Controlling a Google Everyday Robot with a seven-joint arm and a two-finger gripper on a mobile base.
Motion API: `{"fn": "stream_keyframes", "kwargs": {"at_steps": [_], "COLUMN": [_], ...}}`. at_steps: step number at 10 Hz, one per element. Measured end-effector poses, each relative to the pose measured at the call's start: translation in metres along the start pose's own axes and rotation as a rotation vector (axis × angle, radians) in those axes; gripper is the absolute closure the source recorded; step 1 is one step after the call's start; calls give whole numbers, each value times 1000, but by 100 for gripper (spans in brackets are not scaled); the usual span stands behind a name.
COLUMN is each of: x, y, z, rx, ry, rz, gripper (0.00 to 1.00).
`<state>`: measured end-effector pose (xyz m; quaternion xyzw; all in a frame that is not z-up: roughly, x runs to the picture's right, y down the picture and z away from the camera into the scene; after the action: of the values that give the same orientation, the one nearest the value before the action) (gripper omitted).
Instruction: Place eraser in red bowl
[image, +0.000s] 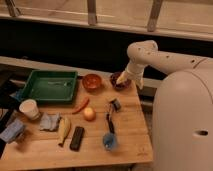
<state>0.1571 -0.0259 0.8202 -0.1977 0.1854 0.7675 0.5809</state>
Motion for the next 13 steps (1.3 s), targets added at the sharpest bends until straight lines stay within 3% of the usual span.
{"fn": "stream_keyframes", "kwargs": {"at_steps": [2,4,10,13], "x": [0,17,90,131], "y": [1,13,83,119], "z": [0,9,45,61], "rx": [-2,-6,-55,-55], "ry": [2,29,116,146], "rz": [-3,-38,-183,-281], "gripper": [20,20,20,20]}}
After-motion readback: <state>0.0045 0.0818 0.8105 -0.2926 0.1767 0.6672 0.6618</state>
